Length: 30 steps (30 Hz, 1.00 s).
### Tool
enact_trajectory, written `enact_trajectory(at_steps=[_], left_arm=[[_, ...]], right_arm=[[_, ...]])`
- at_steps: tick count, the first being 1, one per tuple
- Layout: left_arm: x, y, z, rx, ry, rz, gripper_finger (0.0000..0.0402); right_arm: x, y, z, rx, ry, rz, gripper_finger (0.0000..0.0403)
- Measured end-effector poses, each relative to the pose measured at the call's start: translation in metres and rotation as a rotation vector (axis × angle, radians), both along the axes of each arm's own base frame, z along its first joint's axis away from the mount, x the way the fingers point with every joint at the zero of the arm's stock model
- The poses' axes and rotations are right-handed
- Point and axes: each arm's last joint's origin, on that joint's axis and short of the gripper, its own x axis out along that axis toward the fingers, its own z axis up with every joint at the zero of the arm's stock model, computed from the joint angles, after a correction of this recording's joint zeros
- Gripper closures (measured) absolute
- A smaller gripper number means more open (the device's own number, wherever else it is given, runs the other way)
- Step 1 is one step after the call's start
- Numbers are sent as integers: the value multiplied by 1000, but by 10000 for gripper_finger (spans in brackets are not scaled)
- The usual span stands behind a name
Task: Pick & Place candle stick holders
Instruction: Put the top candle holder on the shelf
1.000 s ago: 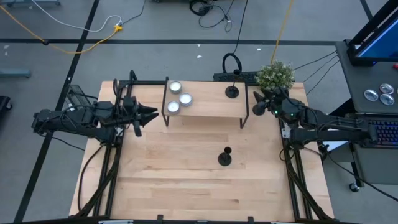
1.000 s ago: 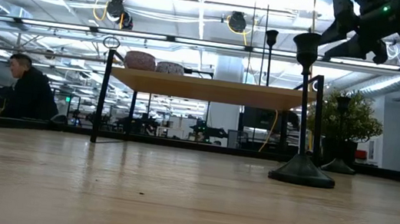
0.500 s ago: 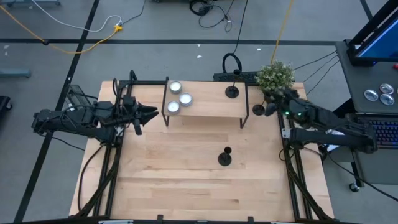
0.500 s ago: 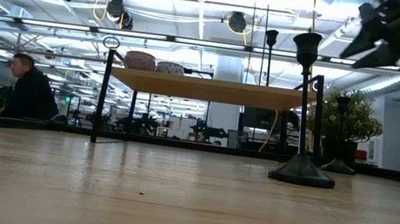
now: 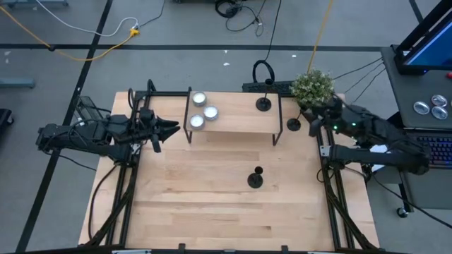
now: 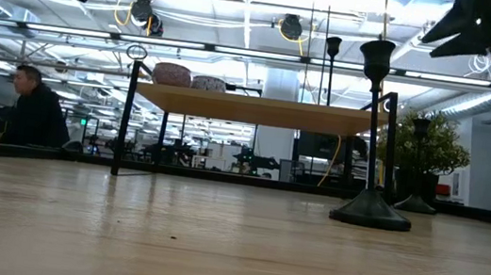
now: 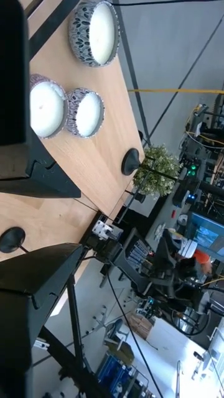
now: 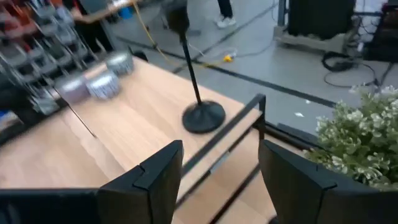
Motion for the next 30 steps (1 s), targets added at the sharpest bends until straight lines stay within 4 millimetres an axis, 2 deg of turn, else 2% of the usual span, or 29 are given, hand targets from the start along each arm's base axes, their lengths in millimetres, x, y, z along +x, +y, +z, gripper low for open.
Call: enact_trajectory(at_steps=[9, 12, 15, 18, 22, 30], left_arm=[[0, 0, 0, -2, -1, 0, 270], [0, 0, 0, -2, -1, 0, 270], [0, 0, 0, -2, 0, 0, 270], [0, 0, 0, 2, 1, 0, 270], [0, 0, 0, 6, 3, 0, 270], [0, 0, 0, 19, 8, -2, 270]], right_arm=[[26, -12, -14, 68, 188, -71, 199], [29, -17, -9, 94, 268, -105, 199], [31, -22, 4, 130, 316, -146, 199], [33, -27, 17, 182, 325, -206, 200], [36, -34, 28, 264, 242, -293, 200], [30, -47, 19, 477, 237, -405, 209]])
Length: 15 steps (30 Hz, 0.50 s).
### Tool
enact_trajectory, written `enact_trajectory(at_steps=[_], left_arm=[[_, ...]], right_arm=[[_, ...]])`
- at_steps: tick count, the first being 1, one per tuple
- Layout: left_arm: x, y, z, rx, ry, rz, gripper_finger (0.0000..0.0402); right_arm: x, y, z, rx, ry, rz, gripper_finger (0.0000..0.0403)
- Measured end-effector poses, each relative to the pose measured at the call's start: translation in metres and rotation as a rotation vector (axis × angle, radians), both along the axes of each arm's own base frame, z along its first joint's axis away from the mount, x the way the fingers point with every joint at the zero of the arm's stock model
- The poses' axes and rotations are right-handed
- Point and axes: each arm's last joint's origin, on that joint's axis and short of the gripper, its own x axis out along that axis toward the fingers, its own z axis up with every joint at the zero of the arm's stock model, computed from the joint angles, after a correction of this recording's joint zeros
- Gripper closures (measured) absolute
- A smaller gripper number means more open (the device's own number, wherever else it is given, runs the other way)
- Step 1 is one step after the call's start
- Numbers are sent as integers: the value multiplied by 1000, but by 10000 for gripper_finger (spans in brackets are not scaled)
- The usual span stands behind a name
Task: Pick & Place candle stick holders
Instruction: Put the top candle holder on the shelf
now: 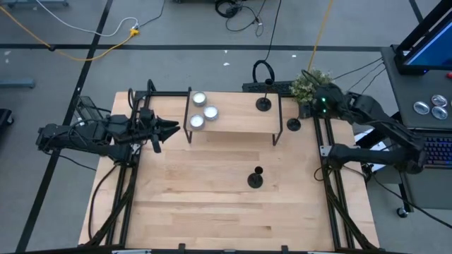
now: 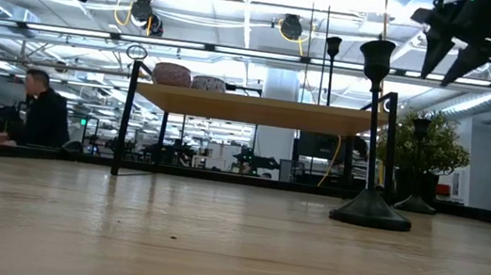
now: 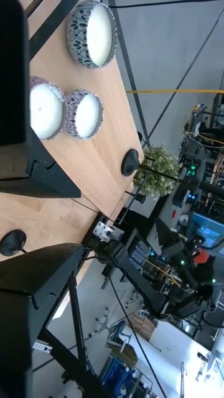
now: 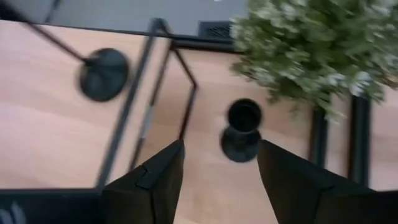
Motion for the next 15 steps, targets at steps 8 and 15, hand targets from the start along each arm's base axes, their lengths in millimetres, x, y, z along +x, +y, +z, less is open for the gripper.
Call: enact_trajectory(at_steps=[8, 15], left_arm=[[0, 0, 0, -1, 0, 0, 270], [0, 0, -1, 1, 8, 0, 270]], right_arm=[[1, -15, -7, 87, 10, -56, 229], [6, -30, -16, 132, 66, -102, 232]])
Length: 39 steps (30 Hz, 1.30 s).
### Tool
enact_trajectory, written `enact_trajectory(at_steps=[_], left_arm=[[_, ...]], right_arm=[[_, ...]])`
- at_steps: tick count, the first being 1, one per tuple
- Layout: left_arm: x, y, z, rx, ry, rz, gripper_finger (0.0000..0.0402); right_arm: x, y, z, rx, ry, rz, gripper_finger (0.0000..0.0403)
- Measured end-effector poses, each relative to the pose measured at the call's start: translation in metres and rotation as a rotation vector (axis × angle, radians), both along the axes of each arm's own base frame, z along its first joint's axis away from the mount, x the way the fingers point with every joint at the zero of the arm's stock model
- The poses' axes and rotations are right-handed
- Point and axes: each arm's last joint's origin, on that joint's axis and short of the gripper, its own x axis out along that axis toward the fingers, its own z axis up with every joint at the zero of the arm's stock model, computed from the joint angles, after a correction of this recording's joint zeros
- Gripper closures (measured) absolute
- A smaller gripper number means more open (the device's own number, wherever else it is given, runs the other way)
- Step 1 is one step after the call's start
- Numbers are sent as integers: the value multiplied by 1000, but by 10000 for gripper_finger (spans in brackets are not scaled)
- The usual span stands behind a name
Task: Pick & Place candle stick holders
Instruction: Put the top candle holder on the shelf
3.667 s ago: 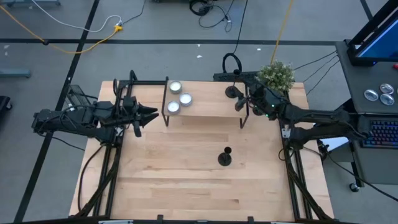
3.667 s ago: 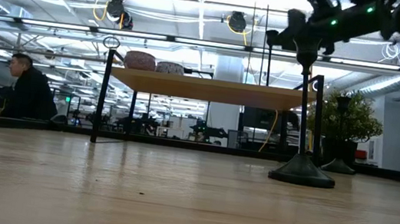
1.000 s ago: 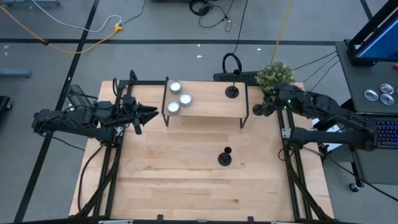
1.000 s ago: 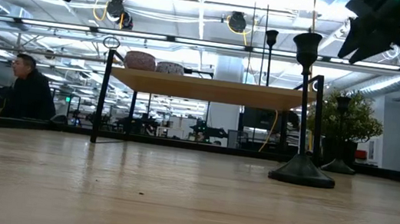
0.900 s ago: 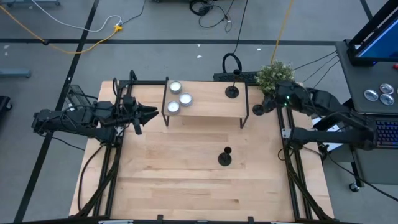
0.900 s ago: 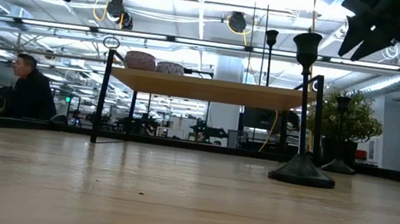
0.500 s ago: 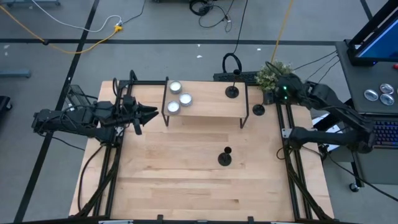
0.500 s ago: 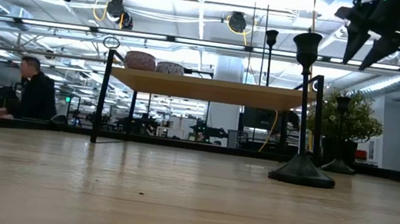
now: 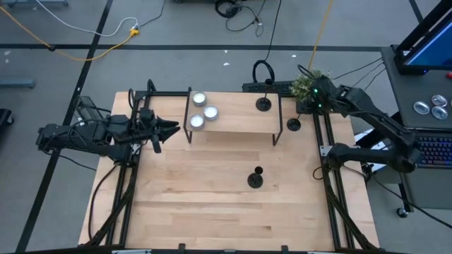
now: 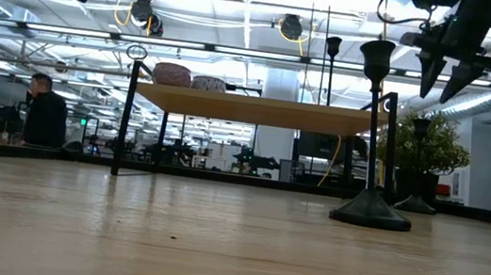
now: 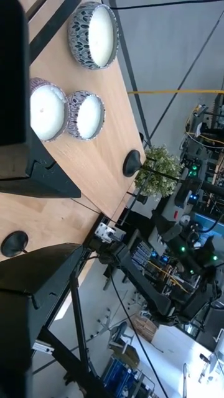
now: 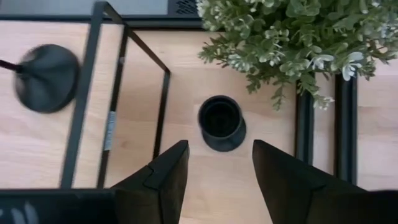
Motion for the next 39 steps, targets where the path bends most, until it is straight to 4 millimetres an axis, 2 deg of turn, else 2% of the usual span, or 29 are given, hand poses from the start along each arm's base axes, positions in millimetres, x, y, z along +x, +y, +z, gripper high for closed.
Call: enact_trajectory(at_steps=[11, 25, 31, 35, 39], left_arm=[[0, 0, -2, 5, 24, -1, 270], [0, 0, -2, 25, 30, -3, 270], [0, 0, -2, 26, 31, -3, 270], [0, 0, -2, 26, 31, -3, 270], [0, 0, -2, 26, 30, -3, 270]], right_arm=[[2, -16, -11, 57, 76, -37, 232], [16, -31, -27, 121, 149, -29, 232], [18, -36, -48, 159, 184, -35, 232], [14, -36, -64, 196, 179, -45, 246], [9, -35, -69, 201, 180, -57, 281]])
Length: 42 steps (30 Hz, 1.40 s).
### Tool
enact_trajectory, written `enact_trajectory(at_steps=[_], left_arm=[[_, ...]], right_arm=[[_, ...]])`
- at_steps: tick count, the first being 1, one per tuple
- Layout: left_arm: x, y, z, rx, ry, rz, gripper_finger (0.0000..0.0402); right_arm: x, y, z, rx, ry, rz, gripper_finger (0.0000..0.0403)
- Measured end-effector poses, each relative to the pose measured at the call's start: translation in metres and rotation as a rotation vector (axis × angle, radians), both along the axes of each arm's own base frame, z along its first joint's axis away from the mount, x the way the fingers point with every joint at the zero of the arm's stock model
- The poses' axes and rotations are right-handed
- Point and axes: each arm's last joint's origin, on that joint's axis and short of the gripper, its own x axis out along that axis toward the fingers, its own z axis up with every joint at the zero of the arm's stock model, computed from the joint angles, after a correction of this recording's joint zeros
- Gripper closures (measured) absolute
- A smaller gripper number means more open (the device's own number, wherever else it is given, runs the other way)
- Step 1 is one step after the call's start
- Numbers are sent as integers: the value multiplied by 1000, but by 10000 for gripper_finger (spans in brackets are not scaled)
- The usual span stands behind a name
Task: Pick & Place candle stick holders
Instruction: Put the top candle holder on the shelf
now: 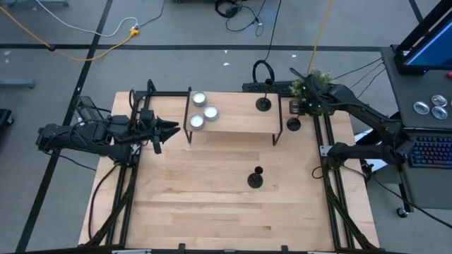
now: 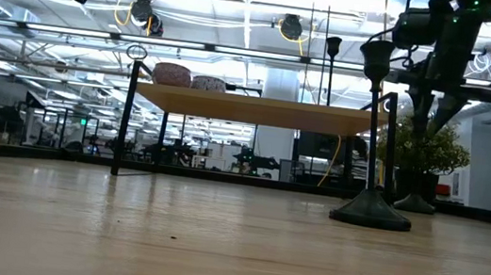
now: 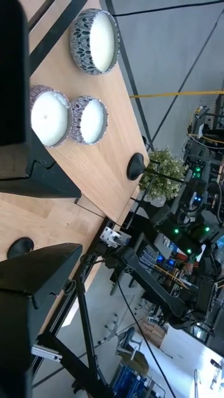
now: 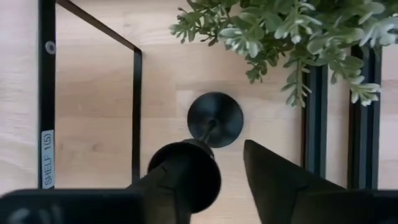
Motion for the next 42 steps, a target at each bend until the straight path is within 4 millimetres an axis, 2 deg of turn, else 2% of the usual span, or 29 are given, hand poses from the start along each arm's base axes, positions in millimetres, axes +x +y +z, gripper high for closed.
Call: enact_trajectory(at_steps=[8, 13, 18, 25, 34, 38, 42], left_arm=[[0, 0, 0, -4, -2, 1, 270], [0, 0, 0, -3, -4, 1, 270], [0, 0, 0, -3, -4, 0, 270], [0, 0, 0, -4, -6, 0, 270], [1, 0, 3, -27, -44, 3, 270], [9, 0, 6, -28, -74, 2, 270], [25, -1, 5, -5, -85, -1, 270]], right_arm=[[-3, 0, 2, -9, -2, 35, 387], [-7, 6, 7, -12, -14, 66, 384], [-18, 24, 19, 14, 6, 115, 392], [-40, 53, 57, 9, 38, 145, 397], [-54, 77, 111, -65, -155, 210, 397], [-57, 86, 133, -70, -270, 260, 397], [-60, 91, 147, -94, -313, 269, 397]])
